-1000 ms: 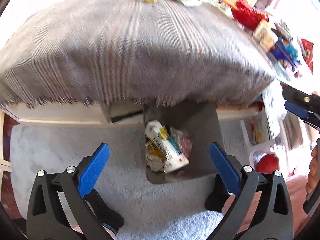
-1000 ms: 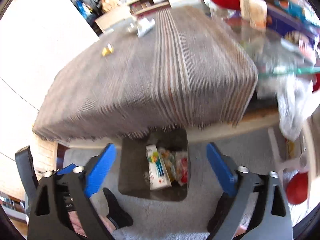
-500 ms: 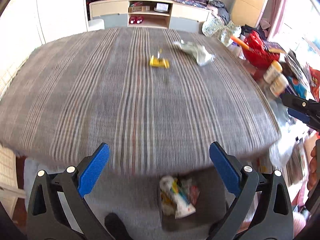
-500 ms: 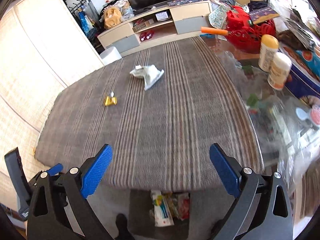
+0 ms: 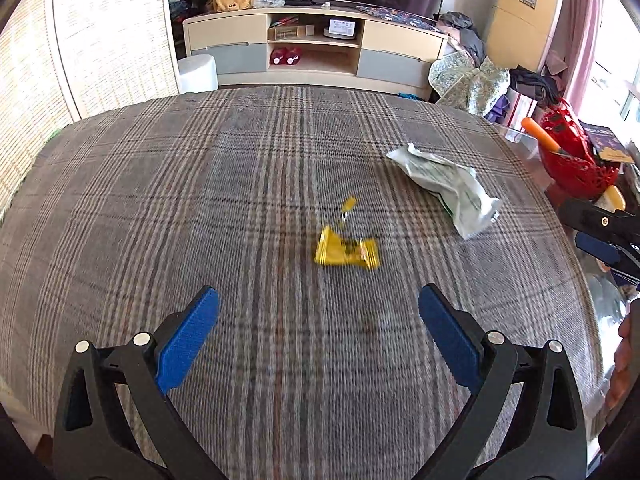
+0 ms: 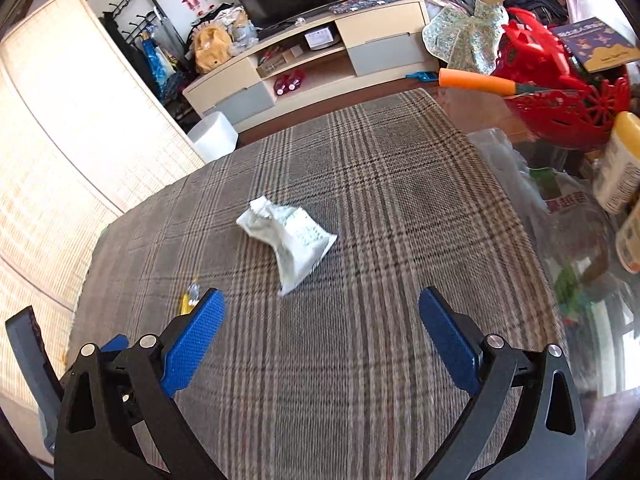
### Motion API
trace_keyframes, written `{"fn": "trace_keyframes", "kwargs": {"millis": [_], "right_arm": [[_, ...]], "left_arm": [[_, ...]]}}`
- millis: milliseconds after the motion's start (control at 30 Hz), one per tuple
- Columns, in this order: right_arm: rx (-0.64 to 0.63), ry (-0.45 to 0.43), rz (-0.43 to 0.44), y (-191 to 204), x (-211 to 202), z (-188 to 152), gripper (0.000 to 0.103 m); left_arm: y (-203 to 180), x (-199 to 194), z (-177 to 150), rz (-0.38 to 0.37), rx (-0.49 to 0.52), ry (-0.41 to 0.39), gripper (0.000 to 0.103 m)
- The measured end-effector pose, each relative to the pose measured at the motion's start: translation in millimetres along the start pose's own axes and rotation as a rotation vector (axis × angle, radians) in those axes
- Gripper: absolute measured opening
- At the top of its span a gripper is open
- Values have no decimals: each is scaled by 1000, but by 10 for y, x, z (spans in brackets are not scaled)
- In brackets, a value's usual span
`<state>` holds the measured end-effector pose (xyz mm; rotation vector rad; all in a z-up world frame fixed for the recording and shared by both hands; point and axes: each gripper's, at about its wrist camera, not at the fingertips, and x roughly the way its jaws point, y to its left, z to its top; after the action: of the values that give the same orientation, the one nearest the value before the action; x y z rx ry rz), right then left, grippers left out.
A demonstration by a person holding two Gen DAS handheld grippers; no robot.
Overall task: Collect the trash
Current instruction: 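Raise both tools from the bin back over the table, then grasp the yellow wrapper with the left tool while the right tool grasps the crumpled white-green wrapper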
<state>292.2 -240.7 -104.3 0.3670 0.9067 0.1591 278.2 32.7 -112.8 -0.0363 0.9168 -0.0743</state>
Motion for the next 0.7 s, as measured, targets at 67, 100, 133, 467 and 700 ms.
{"fn": "trace_keyframes", "kwargs": {"millis": [67,100,133,467,700], "right_arm": [[1,4,9,-18,148,89,97],[0,7,14,-18,194,122,96],[-1,10,18,-25,258,158,93],[-40,42,36,111,794,277,86],[-83,48,0,201,934,212,57]], "left_arm": [[0,126,90,-11,-13,3,92],[12,187,128,-28,-27,5,90],[18,227,141,-42,-38,5,89],[-148,462,182,-46,6,6,80],[-143,569,121,-73,27,13,56]]}}
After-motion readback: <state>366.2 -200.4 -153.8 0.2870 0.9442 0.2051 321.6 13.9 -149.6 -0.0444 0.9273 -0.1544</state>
